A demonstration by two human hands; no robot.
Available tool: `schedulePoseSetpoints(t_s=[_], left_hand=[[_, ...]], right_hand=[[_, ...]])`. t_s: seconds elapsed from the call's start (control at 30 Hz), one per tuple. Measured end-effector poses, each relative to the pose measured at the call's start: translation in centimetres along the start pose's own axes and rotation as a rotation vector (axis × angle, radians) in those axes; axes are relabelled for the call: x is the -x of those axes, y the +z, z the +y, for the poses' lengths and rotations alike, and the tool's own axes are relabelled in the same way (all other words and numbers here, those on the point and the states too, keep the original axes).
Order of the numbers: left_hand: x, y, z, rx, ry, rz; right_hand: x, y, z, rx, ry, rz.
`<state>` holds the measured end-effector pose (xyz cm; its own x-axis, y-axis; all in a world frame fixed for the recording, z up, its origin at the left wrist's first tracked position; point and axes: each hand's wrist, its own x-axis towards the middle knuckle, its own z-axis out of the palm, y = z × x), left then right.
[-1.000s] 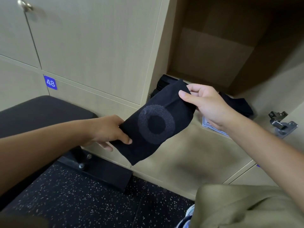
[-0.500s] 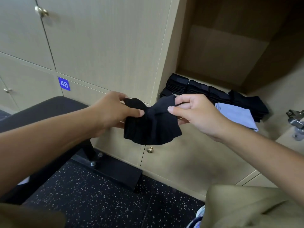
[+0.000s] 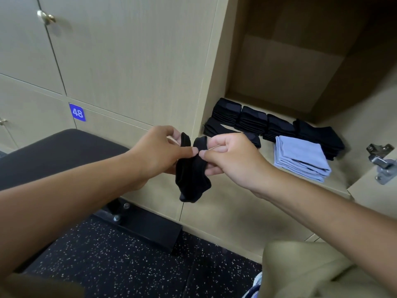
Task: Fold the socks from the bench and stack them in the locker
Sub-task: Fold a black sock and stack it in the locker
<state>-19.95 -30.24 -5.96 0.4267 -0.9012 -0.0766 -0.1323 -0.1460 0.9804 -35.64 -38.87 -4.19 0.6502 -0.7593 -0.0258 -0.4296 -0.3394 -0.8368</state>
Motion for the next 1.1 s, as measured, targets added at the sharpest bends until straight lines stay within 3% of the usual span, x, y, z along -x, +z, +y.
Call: schedulePoseSetpoints(t_s=[0.2, 0.7, 1.0, 1.1], left_hand=[[-0.1, 0.2, -0.3, -0.069, 0.073, 0.016], [0.1, 1.4, 1.2, 0.071, 0.184, 0.023], [-0.1, 1.4, 1.3, -0.023, 0.269, -0.018], [-0.6, 1.0, 1.2, -0.041, 0.274, 0.081]], right_hand=[[0.1, 0.0, 0.1, -0.106, 0.02, 0.024], [0.0, -1.2, -0.3, -0.315, -0.025, 0.106], [0.1, -1.9, 0.5, -0.282, -0.085, 0.059], [-0.1, -2.5, 0.6, -0.239, -0.127, 0.06]])
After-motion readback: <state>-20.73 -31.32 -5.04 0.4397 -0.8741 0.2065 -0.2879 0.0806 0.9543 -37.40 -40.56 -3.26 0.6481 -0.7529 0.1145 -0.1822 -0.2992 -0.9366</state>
